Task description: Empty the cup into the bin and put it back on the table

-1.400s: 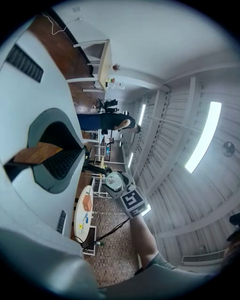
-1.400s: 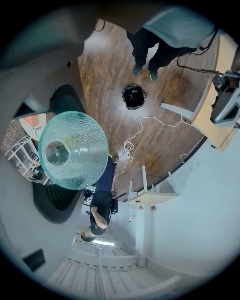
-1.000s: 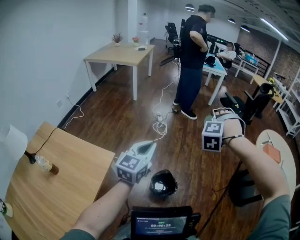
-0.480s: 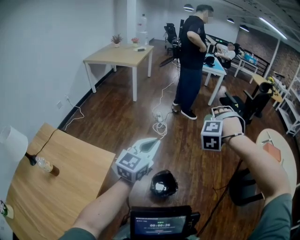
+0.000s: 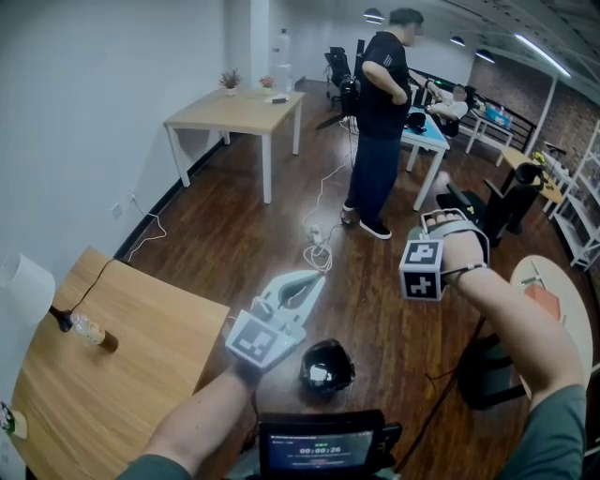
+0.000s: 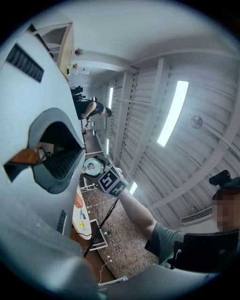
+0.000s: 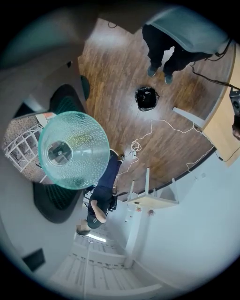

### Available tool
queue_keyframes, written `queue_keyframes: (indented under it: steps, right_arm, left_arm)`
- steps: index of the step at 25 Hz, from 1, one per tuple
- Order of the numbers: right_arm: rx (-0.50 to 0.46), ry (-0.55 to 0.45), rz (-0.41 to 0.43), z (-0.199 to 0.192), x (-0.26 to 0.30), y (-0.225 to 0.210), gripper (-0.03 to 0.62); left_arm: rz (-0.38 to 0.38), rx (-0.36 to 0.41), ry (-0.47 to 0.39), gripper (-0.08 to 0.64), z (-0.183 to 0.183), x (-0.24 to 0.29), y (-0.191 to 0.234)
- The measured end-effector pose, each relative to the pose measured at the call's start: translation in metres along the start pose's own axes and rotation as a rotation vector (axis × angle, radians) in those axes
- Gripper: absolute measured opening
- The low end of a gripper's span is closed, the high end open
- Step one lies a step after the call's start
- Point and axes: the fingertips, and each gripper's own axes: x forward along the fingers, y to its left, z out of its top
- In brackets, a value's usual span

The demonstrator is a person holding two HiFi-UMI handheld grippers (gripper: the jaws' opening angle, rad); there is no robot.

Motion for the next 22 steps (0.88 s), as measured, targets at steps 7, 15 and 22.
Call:
queue_keyframes:
  steps: [7,15,22]
  right_arm:
    - [-0.042,0.048,-0.004,-0.003,-0.002,-0.001,0.399]
    - [-0.077,0.08,-0.016,-0.006,-0.003,0.0,0.399]
    - [-0.074,0.085,-0.021,-0.007,-0.007,-0.002,0.399]
  left_arm:
    - [0.0,0.021,-0.031,-0.008,0.006,-0.005,-0.002]
    - [-0.018,0.043,-0.039,-0.008,0.01,-0.007,-0.007]
    - [-0.027,0.033,-0.025,-0.008,0.008,-0.01,-0.01]
